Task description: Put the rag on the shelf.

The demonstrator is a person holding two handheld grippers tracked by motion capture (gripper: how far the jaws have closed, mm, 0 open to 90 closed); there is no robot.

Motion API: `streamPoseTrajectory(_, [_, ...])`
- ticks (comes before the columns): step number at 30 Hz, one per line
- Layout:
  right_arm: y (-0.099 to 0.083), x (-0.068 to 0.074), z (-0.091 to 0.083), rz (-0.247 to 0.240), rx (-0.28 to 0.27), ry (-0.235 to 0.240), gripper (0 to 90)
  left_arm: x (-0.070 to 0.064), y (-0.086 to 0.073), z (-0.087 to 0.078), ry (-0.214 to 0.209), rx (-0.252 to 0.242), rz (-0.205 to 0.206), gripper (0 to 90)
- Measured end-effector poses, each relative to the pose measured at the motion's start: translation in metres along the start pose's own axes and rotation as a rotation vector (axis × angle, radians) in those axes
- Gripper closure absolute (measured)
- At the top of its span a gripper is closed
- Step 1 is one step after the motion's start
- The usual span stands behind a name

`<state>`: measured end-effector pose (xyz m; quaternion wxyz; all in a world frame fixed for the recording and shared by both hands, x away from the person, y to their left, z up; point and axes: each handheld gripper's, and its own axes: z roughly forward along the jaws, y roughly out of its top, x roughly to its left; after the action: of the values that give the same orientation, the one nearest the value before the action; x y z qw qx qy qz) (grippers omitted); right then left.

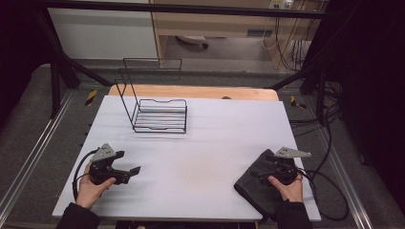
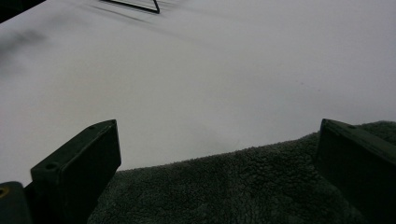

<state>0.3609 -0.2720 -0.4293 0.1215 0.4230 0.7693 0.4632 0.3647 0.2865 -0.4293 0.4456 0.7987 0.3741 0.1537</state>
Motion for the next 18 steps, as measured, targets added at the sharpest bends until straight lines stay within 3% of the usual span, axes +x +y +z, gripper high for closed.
streamPoseTrajectory(9, [0.001,-0.001,-0.001,0.003,0.001,-0.011,2.1,0.001,-0.001,-0.001,0.001,0.000,-0.005,5.6])
streamPoseTrajectory(14, [0.007,0.000,0.000,-0.009,0.007,-0.040,0.6,0.001,-0.002,0.000,-0.003,0.006,-0.009,5.6])
streamPoseTrajectory(18, [0.014,-0.001,0.000,-0.019,0.020,-0.089,0.9,0.001,-0.002,0.001,0.001,0.005,-0.018,5.7])
